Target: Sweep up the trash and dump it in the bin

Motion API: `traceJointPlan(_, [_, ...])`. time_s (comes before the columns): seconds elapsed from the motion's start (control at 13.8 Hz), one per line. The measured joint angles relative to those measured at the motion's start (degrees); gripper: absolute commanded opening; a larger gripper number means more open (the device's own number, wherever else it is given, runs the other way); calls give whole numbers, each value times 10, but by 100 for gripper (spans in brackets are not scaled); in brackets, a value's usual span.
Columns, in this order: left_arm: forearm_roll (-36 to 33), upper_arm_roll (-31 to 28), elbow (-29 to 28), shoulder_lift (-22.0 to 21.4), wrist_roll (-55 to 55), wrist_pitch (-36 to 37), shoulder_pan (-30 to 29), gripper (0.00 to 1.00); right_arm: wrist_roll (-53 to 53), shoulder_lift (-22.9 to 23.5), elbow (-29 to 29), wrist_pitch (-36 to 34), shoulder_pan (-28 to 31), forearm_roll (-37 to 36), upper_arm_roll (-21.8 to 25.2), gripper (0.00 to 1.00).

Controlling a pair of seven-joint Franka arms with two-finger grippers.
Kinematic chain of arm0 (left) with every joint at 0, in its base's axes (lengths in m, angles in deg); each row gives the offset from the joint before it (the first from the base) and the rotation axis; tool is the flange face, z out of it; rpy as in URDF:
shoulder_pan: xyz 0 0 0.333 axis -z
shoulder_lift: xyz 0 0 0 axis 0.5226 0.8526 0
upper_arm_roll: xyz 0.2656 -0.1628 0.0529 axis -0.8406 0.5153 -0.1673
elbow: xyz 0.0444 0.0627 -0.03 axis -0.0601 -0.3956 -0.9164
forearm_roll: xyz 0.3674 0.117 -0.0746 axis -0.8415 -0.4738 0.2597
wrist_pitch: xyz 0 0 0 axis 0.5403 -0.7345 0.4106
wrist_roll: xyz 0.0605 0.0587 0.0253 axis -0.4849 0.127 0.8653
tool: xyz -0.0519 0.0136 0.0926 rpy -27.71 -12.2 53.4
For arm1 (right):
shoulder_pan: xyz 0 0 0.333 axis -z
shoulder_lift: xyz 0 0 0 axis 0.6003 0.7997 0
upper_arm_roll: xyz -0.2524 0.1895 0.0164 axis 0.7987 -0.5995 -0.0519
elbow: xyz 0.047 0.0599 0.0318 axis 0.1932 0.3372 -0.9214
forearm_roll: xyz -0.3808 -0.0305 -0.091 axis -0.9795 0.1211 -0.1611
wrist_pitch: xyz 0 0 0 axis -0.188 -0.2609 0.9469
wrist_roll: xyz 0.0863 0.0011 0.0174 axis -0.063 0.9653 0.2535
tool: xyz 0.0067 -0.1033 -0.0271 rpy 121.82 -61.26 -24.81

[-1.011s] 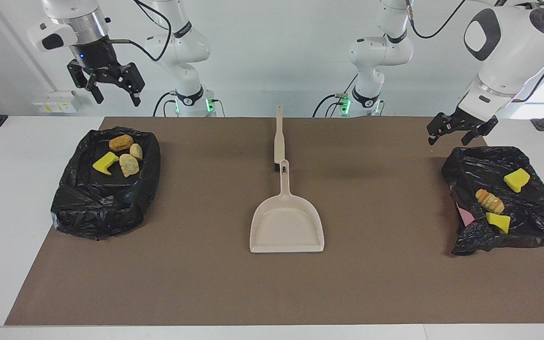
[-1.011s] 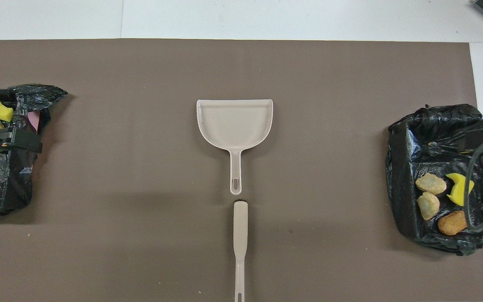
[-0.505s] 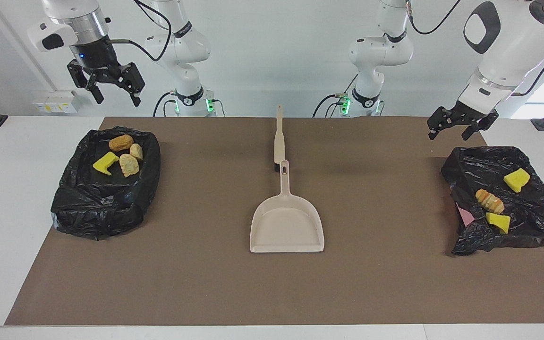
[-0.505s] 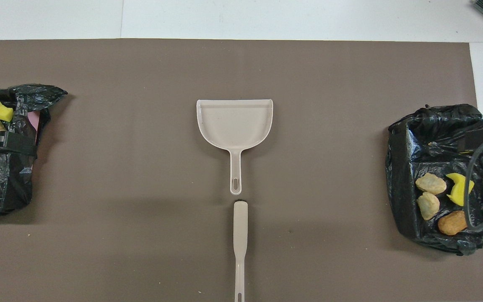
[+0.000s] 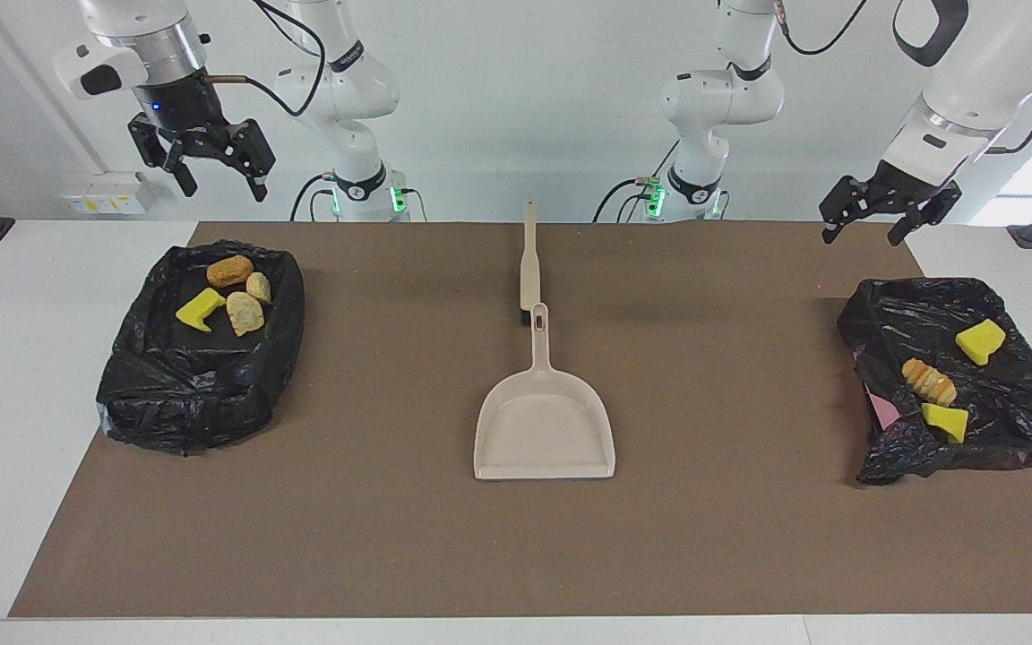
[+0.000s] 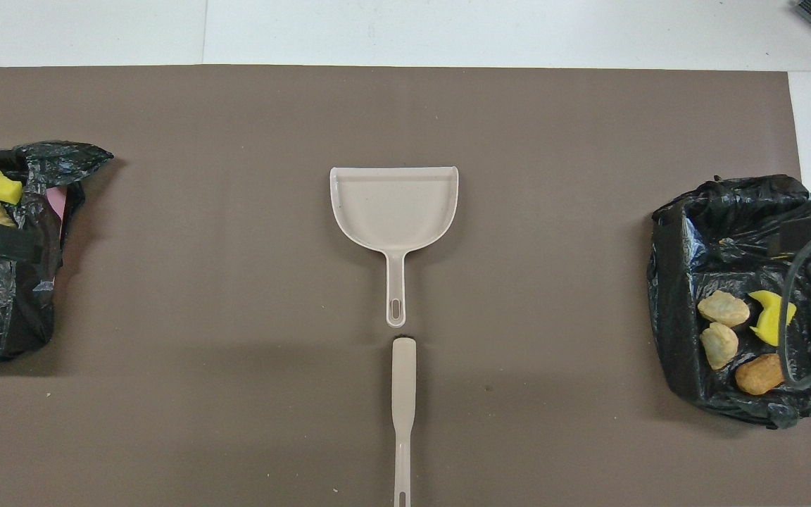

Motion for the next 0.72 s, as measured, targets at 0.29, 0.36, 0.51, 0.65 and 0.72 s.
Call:
traceJointPlan(0.29, [-1,0,6,0,0,10,0,100,0,0,0,0,0,0,0,100])
traceJointPlan(0.36, [-1,0,6,0,0,10,0,100,0,0,0,0,0,0,0,100])
traceJointPlan(0.51, [-1,0,6,0,0,10,0,100,0,0,0,0,0,0,0,100])
traceJointPlan(0.65, [-1,0,6,0,0,10,0,100,0,0,0,0,0,0,0,100])
traceJointPlan(0.72, [-1,0,6,0,0,10,0,100,0,0,0,0,0,0,0,100])
